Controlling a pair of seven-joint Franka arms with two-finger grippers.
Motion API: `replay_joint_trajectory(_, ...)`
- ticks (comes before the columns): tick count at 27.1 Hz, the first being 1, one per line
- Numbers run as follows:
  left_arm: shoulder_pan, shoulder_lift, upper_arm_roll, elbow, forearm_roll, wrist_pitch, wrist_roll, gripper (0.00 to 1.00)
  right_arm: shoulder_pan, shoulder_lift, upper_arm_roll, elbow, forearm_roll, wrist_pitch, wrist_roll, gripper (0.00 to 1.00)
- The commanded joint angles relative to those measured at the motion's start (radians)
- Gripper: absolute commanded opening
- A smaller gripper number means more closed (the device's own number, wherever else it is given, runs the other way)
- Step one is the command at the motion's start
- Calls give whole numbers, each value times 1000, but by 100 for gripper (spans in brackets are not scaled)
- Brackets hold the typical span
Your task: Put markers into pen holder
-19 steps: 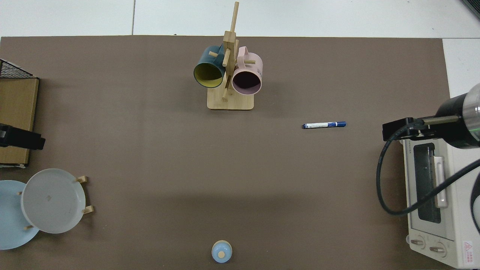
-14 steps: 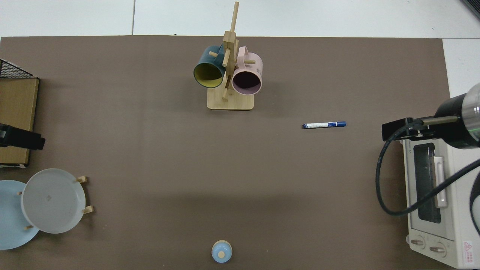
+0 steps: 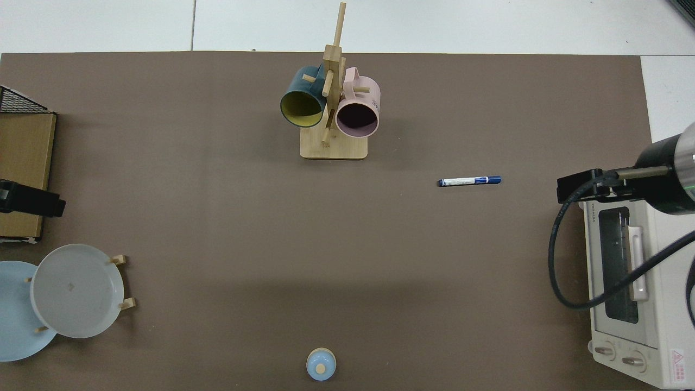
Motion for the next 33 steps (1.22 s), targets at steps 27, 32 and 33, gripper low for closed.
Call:
replay_joint_trajectory(27,16,-2,0,12,6,-21,0,100,-9,-9,7,-122,37,169,569,99)
replay_joint_trajectory(32,16,-3,0,9,6,-24,0,100,-11,46,7,-177,37,263,886,98)
replay_joint_trajectory(33,16,-3,0,9,6,-24,0,100,-11,60,7,-185,39,266,926,98)
